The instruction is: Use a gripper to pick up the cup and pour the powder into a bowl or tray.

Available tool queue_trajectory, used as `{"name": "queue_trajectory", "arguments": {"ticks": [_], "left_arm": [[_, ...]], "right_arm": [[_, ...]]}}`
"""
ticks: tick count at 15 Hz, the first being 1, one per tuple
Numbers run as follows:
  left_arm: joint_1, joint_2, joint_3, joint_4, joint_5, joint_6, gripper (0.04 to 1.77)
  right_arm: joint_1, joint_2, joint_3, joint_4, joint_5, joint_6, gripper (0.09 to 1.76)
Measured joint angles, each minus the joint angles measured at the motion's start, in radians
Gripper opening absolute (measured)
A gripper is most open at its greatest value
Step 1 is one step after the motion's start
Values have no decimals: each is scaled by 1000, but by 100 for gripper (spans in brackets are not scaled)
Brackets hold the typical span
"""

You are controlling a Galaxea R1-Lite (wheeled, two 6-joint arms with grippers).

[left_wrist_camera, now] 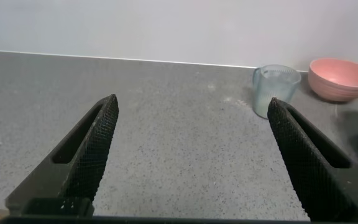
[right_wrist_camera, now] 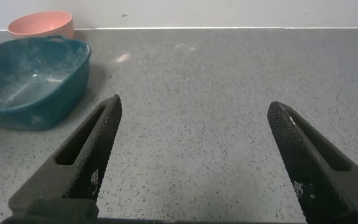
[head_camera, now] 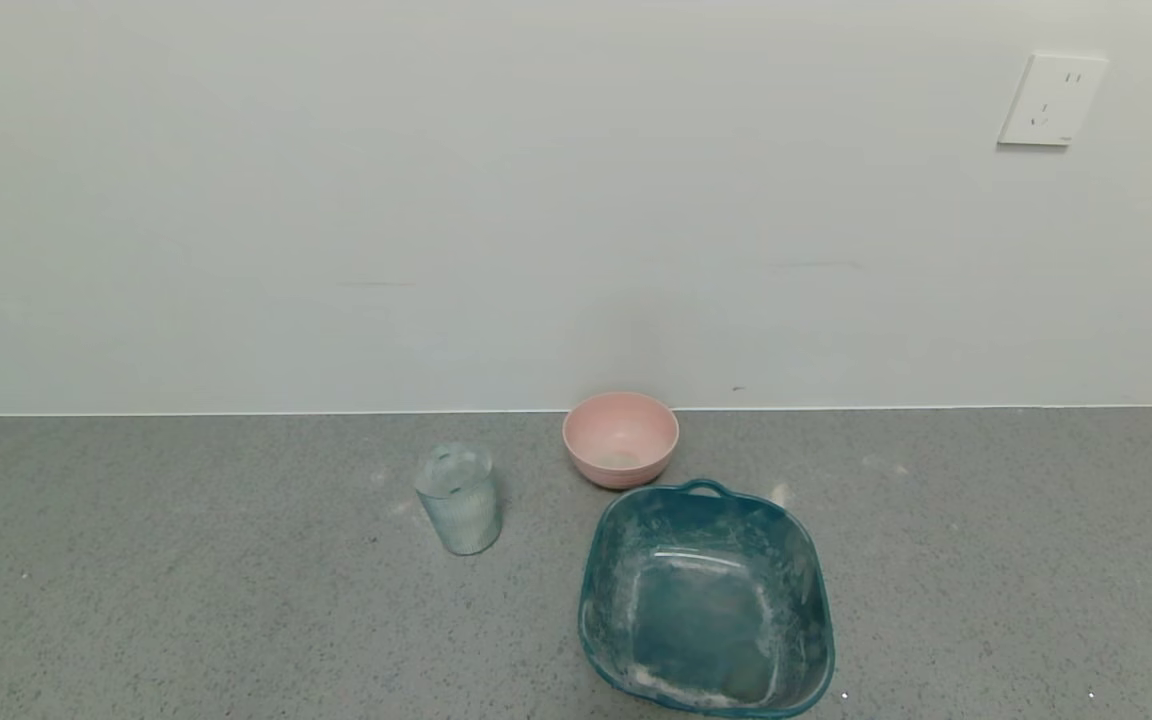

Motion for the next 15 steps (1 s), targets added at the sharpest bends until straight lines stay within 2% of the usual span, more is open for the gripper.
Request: {"name": "queue_trajectory", "arguments": {"ticks": [3,6,9,12,15], "left_arm": [[1,-68,60,-7,-30,0,172],[1,-95,139,-61,-45,11,172],[1,-101,211,-115,-86,26,172],[1,-102,239,-110,-166,31,172],[1,-103,252,-57,-173,24,172]], "right_arm": [[0,0,0,0,0,0,171],[0,0,0,0,0,0,171],[0,0,0,0,0,0,171],[0,0,0,0,0,0,171],[0,0,0,0,0,0,171]]}}
